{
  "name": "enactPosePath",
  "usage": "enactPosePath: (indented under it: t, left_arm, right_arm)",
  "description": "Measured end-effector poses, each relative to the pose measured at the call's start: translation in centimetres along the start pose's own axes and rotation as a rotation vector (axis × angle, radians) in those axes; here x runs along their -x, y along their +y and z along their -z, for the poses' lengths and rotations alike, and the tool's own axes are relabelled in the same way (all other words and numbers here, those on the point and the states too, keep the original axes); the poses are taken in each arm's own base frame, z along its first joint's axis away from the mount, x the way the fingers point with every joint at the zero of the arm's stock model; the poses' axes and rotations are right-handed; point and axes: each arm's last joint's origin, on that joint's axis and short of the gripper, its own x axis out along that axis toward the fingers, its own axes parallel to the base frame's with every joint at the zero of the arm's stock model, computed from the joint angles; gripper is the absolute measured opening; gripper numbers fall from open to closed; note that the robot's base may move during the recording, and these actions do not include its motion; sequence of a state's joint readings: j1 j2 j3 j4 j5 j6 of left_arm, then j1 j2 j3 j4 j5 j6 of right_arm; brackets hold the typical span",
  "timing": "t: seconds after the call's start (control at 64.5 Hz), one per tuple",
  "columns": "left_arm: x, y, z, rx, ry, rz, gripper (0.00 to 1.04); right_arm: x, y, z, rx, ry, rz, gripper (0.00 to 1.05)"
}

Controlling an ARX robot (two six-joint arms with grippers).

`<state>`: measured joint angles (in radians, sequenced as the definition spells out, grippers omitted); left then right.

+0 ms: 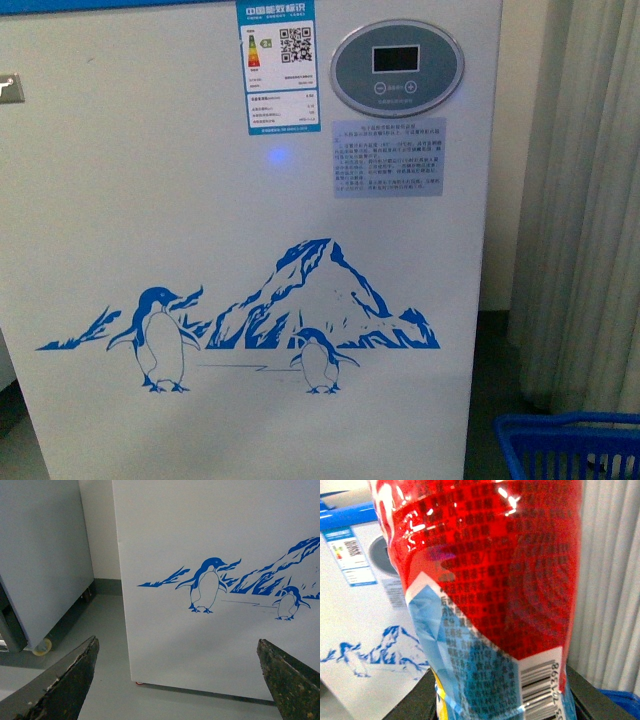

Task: Put drink in fridge

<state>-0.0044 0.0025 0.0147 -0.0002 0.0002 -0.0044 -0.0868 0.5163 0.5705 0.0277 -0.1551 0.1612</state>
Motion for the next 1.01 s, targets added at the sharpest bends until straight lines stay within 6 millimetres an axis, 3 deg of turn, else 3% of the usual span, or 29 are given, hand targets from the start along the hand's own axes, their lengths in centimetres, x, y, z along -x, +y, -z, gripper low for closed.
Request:
enactPosePath:
  t: [1.007]
  left_arm:
    - [0.00,0.00,0.00,0.000,0.000,0.000,0.97]
  right_arm:
    - [0.03,-0.05,0.15,0.000,0.001,0.009,0.40]
